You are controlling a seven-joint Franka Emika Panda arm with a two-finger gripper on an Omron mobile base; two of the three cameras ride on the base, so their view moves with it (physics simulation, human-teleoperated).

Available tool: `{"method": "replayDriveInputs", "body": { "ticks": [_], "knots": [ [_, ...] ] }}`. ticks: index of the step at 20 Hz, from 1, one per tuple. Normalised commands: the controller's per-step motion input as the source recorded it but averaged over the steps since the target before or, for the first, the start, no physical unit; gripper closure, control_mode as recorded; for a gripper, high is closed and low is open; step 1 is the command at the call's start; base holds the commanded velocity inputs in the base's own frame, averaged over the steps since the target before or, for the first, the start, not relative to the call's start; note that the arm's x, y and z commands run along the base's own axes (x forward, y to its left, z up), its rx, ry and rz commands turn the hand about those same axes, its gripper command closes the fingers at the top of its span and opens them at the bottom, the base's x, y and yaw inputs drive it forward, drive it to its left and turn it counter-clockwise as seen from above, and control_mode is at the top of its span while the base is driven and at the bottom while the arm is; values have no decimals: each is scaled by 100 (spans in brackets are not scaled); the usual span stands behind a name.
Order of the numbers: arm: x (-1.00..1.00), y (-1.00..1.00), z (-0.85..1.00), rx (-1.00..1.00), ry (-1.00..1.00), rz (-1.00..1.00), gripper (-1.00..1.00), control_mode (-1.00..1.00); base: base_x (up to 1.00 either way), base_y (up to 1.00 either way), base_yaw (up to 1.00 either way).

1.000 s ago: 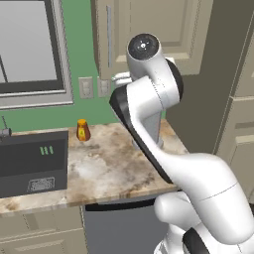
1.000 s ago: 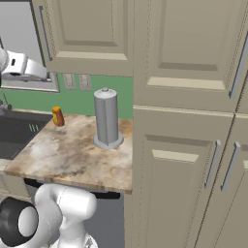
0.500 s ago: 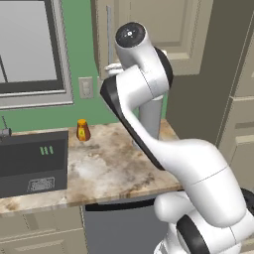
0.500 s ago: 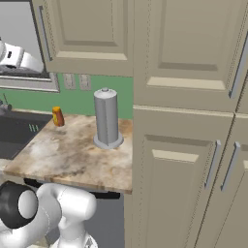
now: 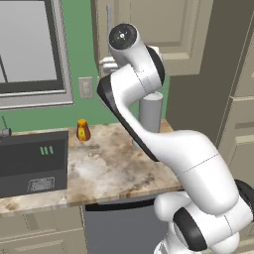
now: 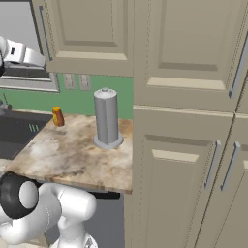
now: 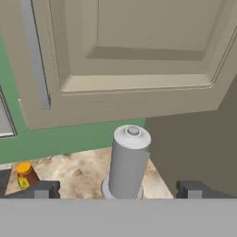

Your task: Open the cabinet. Pick the bar soap and place it next to the sink. Then close the cabinet.

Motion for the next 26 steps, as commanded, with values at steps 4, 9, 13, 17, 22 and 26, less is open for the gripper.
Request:
{"method": "replayDriveInputs", "body": {
  "ticks": [4, 9, 13, 17, 22, 26],
  "knots": [
    [24, 6, 11, 0, -16, 6, -100, -100, 0, 0, 0],
    [30, 16, 22, 0, -4, 1, -100, -100, 0, 0, 0],
    [37, 14, 29, 0, 0, 0, -100, -100, 0, 0, 0],
    [37, 12, 18, 0, 2, 0, -100, -100, 0, 0, 0],
    [40, 14, 2, 0, 0, 1, -100, -100, 0, 0, 0],
    [37, 19, -2, 0, 0, 2, -100, -100, 0, 0, 0]
  ]
}}
